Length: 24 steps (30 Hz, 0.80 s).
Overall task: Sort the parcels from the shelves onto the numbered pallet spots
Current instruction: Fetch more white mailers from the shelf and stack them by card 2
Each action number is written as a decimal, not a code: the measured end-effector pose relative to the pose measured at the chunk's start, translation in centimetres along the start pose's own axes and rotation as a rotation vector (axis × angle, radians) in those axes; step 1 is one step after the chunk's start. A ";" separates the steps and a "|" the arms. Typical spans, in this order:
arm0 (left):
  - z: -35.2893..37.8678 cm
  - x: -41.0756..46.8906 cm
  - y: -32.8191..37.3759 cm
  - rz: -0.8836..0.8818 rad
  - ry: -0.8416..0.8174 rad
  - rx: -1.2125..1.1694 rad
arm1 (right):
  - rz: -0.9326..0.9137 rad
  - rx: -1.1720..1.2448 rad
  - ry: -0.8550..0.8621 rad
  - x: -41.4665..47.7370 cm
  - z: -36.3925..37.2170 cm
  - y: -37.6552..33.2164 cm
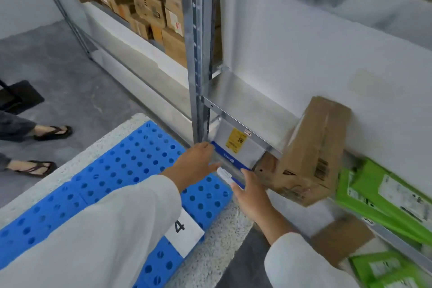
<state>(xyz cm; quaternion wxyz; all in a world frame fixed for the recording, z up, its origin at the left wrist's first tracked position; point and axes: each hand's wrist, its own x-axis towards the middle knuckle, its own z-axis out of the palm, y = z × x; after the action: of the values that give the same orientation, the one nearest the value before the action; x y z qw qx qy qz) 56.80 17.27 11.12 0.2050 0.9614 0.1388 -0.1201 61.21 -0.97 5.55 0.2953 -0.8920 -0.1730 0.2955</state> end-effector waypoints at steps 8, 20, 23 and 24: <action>2.9 11.7 -3.6 -0.061 -0.087 -0.019 | 0.260 0.089 0.245 8.4 2.1 5.6; 8.9 27.6 -7.6 -0.199 -0.043 -0.200 | 0.272 0.053 0.446 20.8 2.0 11.8; 9.3 30.1 -8.4 -0.220 -0.026 -0.201 | 0.294 0.172 0.436 22.2 2.0 11.1; 9.5 30.9 -8.7 -0.213 -0.030 -0.223 | 0.296 0.205 0.419 22.6 2.0 10.8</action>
<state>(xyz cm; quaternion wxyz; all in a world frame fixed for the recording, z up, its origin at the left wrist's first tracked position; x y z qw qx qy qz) 81.25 27.62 -9.34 0.2987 0.9107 0.2493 -0.1392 78.71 2.50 -12.18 0.3668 -0.9147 0.0551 0.1603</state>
